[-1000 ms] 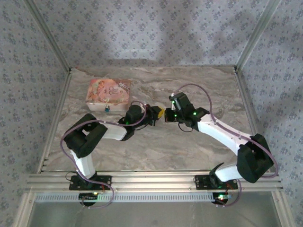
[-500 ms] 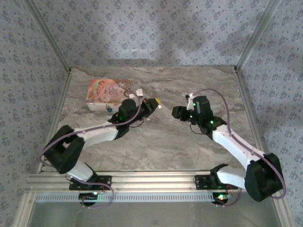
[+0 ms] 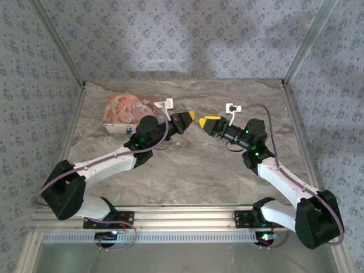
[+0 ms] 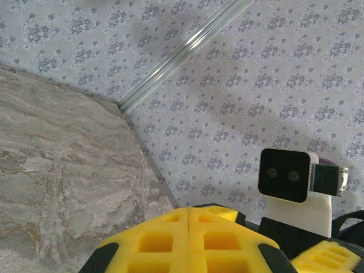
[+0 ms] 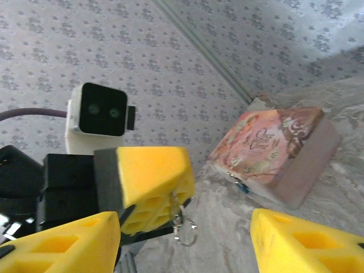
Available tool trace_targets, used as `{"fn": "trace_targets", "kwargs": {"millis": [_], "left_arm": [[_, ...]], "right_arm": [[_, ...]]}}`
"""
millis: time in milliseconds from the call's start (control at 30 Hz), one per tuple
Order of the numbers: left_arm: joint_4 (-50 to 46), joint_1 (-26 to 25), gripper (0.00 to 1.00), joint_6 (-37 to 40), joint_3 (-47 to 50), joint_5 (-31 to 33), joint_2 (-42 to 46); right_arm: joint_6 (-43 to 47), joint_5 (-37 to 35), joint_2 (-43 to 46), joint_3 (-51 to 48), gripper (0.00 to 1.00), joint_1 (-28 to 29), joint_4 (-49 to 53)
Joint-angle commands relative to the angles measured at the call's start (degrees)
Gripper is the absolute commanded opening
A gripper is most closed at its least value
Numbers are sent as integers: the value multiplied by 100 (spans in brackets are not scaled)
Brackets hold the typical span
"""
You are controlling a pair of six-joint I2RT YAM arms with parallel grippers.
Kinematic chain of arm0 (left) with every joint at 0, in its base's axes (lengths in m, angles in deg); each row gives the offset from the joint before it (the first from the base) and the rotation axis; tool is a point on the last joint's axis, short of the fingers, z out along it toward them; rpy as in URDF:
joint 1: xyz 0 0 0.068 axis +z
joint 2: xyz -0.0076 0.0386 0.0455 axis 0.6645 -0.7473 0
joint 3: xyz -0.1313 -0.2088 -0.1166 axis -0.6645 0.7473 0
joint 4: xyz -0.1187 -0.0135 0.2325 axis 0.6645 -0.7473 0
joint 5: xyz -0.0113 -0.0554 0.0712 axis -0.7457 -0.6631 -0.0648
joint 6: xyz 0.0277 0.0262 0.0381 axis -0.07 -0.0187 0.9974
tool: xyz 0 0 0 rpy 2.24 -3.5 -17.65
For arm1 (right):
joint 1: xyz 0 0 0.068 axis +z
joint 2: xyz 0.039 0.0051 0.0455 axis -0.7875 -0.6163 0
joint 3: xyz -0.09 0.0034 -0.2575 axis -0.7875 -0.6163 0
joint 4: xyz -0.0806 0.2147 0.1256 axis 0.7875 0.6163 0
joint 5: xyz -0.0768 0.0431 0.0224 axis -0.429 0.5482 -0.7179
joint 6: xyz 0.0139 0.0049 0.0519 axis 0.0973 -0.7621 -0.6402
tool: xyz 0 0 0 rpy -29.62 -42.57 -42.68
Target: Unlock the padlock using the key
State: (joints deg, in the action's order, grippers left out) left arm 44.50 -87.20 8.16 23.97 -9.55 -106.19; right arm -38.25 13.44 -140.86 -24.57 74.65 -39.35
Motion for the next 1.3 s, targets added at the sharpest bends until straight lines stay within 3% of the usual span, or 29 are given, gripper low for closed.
{"fn": "trace_targets", "kwargs": {"millis": [0,1267], "left_arm": [[239,-41,0,74,-114,-42,-40],[364,-42,0,-184,17,164,-63]], "right_arm": [[-109,159,-129,119,62,101,-325],[-108,-58,-679,362,19,404,-27]]}}
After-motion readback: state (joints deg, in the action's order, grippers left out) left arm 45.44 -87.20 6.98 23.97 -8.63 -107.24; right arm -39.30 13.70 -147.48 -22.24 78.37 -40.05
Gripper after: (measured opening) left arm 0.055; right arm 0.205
